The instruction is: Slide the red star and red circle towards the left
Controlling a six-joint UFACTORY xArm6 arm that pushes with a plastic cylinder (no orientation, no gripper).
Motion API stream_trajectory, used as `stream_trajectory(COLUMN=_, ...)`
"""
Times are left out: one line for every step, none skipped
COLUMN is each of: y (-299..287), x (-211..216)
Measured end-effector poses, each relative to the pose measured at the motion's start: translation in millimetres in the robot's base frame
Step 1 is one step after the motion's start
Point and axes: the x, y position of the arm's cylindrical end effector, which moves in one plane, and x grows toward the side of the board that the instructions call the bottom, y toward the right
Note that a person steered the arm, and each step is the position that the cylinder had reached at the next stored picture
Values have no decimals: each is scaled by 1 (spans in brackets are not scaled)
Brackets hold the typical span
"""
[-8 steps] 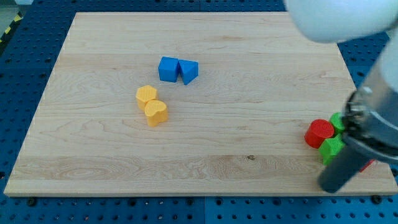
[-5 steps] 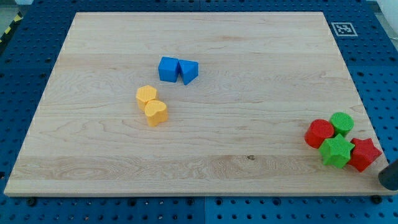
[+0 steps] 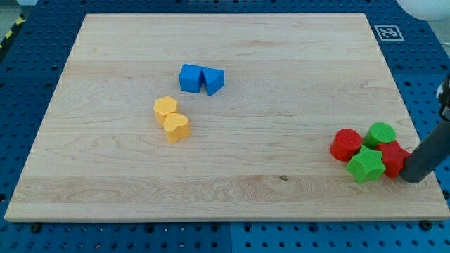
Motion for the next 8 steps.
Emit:
stream_trajectory(y=-6, x=-13)
stream_trajectory(y=-10, x=-27)
stream_trajectory(y=-25, x=-46)
stream_trajectory(y=-32, x=-54)
stream_trajectory(y=-40, x=-54)
stream_trajectory(y=-64, x=-54)
stream_trajectory(y=-91, x=-54)
stream_trajectory(y=-104, x=-54)
